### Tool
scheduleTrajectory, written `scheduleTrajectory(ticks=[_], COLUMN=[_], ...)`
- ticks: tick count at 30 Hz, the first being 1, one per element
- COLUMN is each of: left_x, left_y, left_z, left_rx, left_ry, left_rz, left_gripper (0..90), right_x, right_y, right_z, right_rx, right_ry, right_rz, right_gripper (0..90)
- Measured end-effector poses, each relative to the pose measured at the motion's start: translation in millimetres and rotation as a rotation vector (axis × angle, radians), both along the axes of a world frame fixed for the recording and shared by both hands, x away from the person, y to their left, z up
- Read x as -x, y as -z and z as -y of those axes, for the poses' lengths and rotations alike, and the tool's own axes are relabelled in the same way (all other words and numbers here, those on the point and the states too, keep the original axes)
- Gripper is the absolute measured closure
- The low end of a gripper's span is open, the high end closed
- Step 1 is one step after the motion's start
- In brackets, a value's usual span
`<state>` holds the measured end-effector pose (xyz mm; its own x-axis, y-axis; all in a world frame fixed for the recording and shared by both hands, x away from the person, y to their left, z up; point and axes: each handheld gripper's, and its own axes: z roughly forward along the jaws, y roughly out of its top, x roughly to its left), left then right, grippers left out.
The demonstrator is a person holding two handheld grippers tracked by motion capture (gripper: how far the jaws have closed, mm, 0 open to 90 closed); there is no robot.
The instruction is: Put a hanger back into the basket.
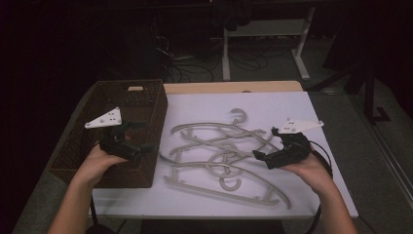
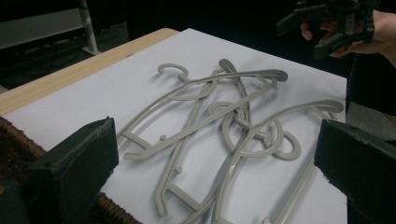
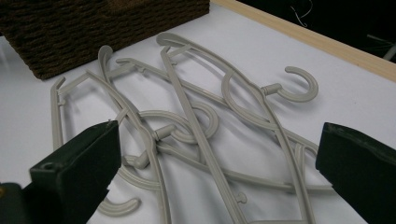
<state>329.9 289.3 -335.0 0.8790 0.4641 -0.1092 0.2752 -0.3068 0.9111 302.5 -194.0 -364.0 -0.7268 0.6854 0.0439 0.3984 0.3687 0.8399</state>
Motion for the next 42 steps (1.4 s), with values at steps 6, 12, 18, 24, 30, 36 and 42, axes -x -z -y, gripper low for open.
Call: scheduleTrajectory(ticks=[6,12,18,24,30,36,42], left_x=[-0.4,-3.4,-6.7,-11.9,-17.5,-21.7,-19.5], left_y=[-2.3,-5.9,-8.8,-10.1,-8.4,-0.4,5.8], left_z=[11.4,28.4,48.0,74.9,101.1,124.5,138.4], left_rx=[-0.004,-0.011,-0.013,-0.020,-0.027,-0.042,-0.047], left_ry=[0.018,0.048,0.070,0.107,0.129,0.150,0.173], left_rz=[-0.008,-0.013,-0.016,-0.020,-0.031,-0.044,-0.044], left_gripper=[0.0,0.0,0.0,0.0,0.0,0.0,0.0], right_x=[0.3,2.1,8.5,14.9,17.8,18.8,14.9], right_y=[5.0,14.5,28.4,36.3,39.1,43.9,49.0], right_z=[5.1,11.1,15.8,22.3,26.5,26.7,34.2], right_rx=[0.002,0.007,0.011,0.008,-0.006,0.019,0.045], right_ry=[0.015,0.037,0.050,0.061,0.072,0.068,0.091], right_rz=[-0.011,-0.026,-0.046,-0.058,-0.061,-0.066,-0.078], right_gripper=[0.0,0.1,0.1,0.2,0.5,0.5,11.8])
